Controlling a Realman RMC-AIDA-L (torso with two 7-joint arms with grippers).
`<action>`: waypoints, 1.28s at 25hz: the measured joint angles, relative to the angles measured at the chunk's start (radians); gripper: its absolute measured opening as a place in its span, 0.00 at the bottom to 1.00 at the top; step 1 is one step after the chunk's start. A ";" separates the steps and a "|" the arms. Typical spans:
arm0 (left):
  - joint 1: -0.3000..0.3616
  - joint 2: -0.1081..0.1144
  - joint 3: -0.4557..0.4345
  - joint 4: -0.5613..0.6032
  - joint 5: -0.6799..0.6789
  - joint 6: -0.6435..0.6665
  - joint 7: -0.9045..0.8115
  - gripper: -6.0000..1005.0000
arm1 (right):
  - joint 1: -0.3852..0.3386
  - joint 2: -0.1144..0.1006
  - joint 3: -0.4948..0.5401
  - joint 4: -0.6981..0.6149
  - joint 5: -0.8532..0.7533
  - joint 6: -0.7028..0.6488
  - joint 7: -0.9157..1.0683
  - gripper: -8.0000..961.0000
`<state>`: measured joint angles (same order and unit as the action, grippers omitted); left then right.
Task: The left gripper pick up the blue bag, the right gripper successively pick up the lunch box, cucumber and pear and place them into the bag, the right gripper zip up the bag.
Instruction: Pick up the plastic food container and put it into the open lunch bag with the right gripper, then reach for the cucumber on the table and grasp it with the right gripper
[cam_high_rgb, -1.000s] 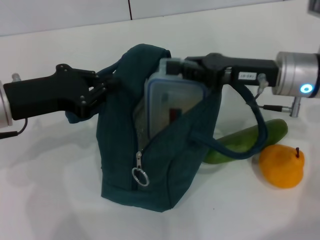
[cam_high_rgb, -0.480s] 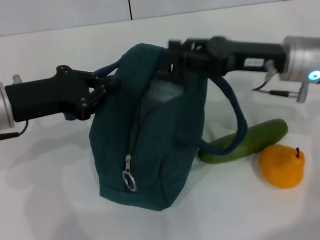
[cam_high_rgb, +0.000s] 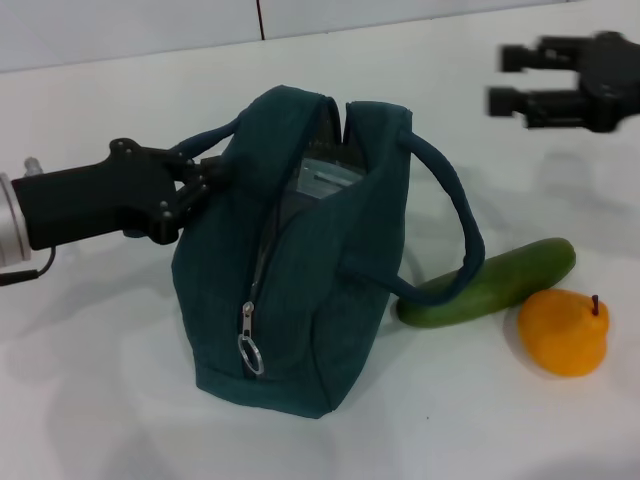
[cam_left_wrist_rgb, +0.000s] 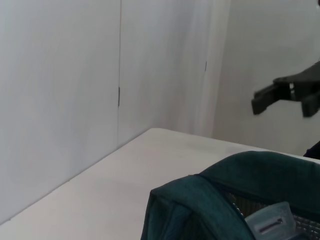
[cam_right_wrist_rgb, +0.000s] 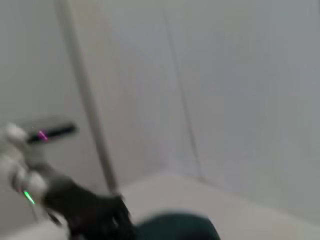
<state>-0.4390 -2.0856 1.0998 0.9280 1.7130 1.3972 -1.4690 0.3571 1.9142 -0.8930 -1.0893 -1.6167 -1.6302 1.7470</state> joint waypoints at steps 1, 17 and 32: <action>-0.001 0.000 0.000 -0.001 0.001 0.000 0.003 0.05 | 0.001 0.000 0.028 -0.023 -0.070 -0.017 0.020 0.65; -0.050 0.002 0.000 -0.035 0.004 -0.015 0.021 0.05 | 0.235 0.060 -0.149 -0.251 -0.682 -0.132 0.277 0.91; -0.069 0.004 0.002 -0.035 0.009 -0.038 0.026 0.05 | 0.355 0.085 -0.280 -0.192 -0.798 -0.187 0.293 0.89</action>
<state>-0.5077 -2.0815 1.1021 0.8933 1.7223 1.3591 -1.4432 0.7118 1.9988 -1.1728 -1.2810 -2.4145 -1.8173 2.0403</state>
